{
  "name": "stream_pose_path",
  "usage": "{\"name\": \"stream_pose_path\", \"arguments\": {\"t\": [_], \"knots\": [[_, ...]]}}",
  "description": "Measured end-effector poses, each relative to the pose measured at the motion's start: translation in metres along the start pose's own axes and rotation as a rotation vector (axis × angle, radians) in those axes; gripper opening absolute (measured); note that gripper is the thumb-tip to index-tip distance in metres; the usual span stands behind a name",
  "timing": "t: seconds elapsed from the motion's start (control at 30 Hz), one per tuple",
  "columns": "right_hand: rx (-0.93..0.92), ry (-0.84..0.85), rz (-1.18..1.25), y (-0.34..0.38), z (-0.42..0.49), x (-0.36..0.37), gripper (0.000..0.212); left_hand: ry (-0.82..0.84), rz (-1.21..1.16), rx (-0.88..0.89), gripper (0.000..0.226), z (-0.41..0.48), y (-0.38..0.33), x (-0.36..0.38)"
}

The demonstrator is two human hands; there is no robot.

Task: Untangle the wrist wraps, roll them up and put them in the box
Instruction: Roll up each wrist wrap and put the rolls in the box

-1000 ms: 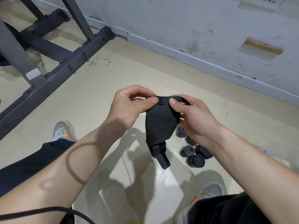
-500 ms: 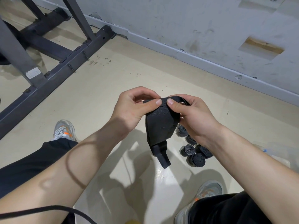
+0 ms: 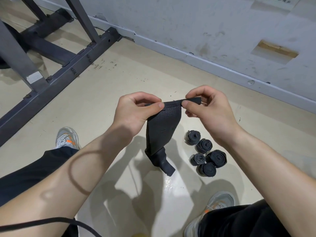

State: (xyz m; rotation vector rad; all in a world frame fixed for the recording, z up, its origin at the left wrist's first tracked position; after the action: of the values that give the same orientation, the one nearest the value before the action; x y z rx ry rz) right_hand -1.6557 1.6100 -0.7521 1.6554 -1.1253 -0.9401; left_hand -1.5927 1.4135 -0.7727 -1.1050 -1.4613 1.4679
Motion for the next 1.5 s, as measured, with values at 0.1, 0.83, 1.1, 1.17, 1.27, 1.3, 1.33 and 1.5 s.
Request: {"name": "stream_pose_path", "arguments": {"t": [0.1,0.83,1.1,1.17,1.27,1.3,1.33,1.5], "knots": [[-0.067,-0.014,-0.099,0.001,-0.001,0.005,0.022,-0.018,0.013,-0.008,0.011,-0.003,0.004,0.002],[-0.055,0.184,-0.214,-0.006,0.007,0.015,0.015,0.111,-0.048,-0.055,0.007,-0.012,0.006,0.019],[0.07,0.318,-0.025,-0.022,0.003,0.031,0.022,0.112,-0.022,0.017,0.01,-0.01,0.001,0.018],[0.056,0.305,-0.023,-0.022,0.004,0.03,0.024,0.1,-0.007,0.041,0.011,-0.01,0.001,0.017],[0.048,0.303,-0.033,-0.022,0.004,0.03,0.019,0.091,0.012,0.057,0.011,-0.01,0.002,0.016],[0.045,0.298,-0.041,-0.022,0.005,0.03,0.014,0.093,0.004,0.052,0.01,-0.011,0.002,0.016],[0.041,0.29,-0.05,-0.022,0.006,0.03,0.009,0.097,-0.01,0.045,0.009,-0.012,0.003,0.016],[-0.001,0.25,-0.047,-0.02,0.007,0.03,0.01,0.11,-0.058,-0.011,0.005,-0.014,0.008,0.018]]}}
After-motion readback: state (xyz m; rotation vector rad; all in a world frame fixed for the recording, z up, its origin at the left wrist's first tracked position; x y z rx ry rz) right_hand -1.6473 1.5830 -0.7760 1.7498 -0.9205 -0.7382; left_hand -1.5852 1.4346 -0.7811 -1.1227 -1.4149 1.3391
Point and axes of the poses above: each hand's wrist, its own z-axis towards the middle knuckle, its own x-axis out of the palm, y = z × x, the point moved 10 cm from there along z, towards the middle knuckle, and after that the axes turned 12 degrees about x, right-handed, at the moved point
